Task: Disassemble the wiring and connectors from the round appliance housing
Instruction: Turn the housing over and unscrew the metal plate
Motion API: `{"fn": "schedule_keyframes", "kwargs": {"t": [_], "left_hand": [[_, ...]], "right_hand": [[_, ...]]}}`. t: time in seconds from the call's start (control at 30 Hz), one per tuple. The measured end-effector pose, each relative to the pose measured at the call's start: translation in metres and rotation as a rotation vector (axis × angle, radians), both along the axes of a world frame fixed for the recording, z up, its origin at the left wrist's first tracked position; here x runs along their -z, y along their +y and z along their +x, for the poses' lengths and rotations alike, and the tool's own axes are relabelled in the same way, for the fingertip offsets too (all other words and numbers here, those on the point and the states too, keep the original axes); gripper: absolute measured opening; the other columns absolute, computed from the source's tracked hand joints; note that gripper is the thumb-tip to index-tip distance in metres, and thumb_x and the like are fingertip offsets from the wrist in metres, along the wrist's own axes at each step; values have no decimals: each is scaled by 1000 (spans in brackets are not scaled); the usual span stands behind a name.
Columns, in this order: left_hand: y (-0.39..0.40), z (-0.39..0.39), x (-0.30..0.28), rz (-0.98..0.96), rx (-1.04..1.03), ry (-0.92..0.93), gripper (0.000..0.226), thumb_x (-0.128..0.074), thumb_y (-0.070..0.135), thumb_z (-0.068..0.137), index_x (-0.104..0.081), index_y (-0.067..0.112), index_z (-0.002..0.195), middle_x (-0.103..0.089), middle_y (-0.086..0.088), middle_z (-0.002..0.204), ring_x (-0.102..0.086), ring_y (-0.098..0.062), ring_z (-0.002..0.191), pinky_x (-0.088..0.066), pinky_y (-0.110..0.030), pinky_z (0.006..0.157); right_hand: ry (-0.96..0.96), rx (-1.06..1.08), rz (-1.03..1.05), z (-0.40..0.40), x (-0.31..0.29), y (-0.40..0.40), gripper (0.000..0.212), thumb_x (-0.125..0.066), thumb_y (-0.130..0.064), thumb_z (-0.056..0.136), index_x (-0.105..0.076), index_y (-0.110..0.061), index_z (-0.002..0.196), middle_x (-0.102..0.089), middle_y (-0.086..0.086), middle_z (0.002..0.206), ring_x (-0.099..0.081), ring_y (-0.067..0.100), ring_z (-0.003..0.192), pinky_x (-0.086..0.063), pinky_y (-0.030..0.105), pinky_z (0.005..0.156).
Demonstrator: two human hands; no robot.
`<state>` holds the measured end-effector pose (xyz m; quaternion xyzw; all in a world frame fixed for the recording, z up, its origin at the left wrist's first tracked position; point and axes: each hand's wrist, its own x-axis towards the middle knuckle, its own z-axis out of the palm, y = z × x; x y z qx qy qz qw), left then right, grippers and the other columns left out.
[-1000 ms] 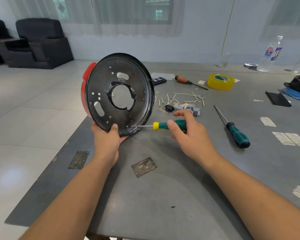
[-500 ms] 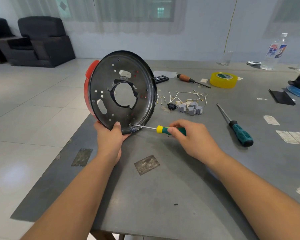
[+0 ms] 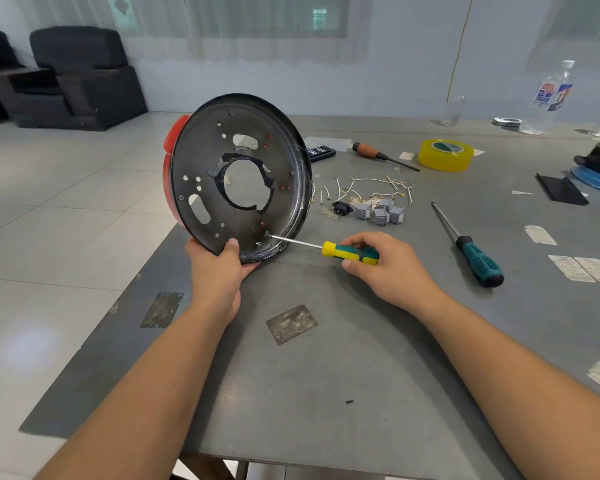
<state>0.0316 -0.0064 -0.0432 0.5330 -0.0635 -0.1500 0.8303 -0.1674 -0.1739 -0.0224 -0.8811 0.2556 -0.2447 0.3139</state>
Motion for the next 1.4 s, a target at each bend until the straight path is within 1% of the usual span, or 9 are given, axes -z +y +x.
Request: {"fn": "schedule_keyframes", "kwargs": {"t": [0.17, 0.37, 0.43, 0.53, 0.7, 0.83, 1.0, 1.17, 1.4], "left_hand": [[0, 1, -1, -26, -2, 17, 35, -54, -2, 106, -41, 24, 126, -56, 10, 126, -64, -19, 115, -66, -36, 72], [0, -1, -2, -1, -4, 33, 35, -54, -1, 106, -41, 23, 128, -54, 3, 137, -62, -27, 124, -66, -40, 79], [0, -1, -2, -3, -1, 27, 35, -55, -1, 106, -40, 22, 128, -55, 4, 133, -62, -25, 122, -66, -39, 78], [0, -2, -3, -7, 10, 22, 33, -55, -1, 106, -40, 22, 124, -55, 6, 128, -63, -23, 119, -67, -37, 75], [0, -2, -3, 2, 18, 22, 32, -56, 0, 105, -41, 22, 123, -55, 7, 127, -64, -22, 118, -67, -36, 74], [0, -3, -5, -6, 30, 17, 32, -56, -1, 105, -40, 20, 124, -56, 6, 128, -65, -22, 117, -66, -35, 72], [0, -3, -5, 1, 41, 5, 34, -57, -1, 105, -39, 16, 128, -56, -1, 130, -66, -26, 118, -67, -37, 75], [1, -4, -5, 6, 37, 0, 33, -58, -1, 104, -39, 17, 124, -57, 0, 126, -68, -25, 112, -65, -33, 70], [-1, -3, -2, 17, 47, -43, 32, -58, 0, 104, -42, 24, 116, -59, 3, 125, -68, -22, 114, -66, -35, 72]], "right_hand": [[-14, -25, 68, -9, -4, -8, 26, -79, -25, 88, -71, -40, 107, -65, -22, 103, -53, -18, 94, -35, -1, 71], [141, -192, -102, -11, -8, -7, 27, -76, -26, 91, -72, -36, 116, -63, -18, 100, -53, 10, 98, -38, 19, 84], [174, -211, -153, -7, -7, -3, 29, -76, -25, 91, -72, -31, 120, -65, -8, 105, -53, 17, 102, -39, 26, 90], [209, -209, -176, -4, -7, 2, 31, -73, -27, 93, -70, -30, 124, -62, -5, 113, -53, 18, 110, -39, 29, 96], [308, -189, -205, -4, -11, 5, 35, -69, -39, 94, -66, -36, 129, -60, -8, 120, -50, 16, 117, -39, 46, 106], [248, -99, -275, 6, -16, 8, 38, -63, -56, 92, -67, -37, 124, -61, -15, 114, -51, 12, 119, -35, 40, 104], [104, -182, -275, 61, -26, 31, 19, -66, -40, 94, -73, -25, 103, -67, -10, 96, -61, 16, 101, -47, 44, 96], [169, -40, -235, 111, -19, 46, 24, -62, -51, 93, -71, -29, 95, -69, -6, 95, -59, 23, 105, -47, 43, 95], [183, 87, -269, 131, -6, 52, 29, -59, -56, 91, -61, -32, 75, -69, -8, 90, -56, 24, 107, -27, 39, 81]]}}
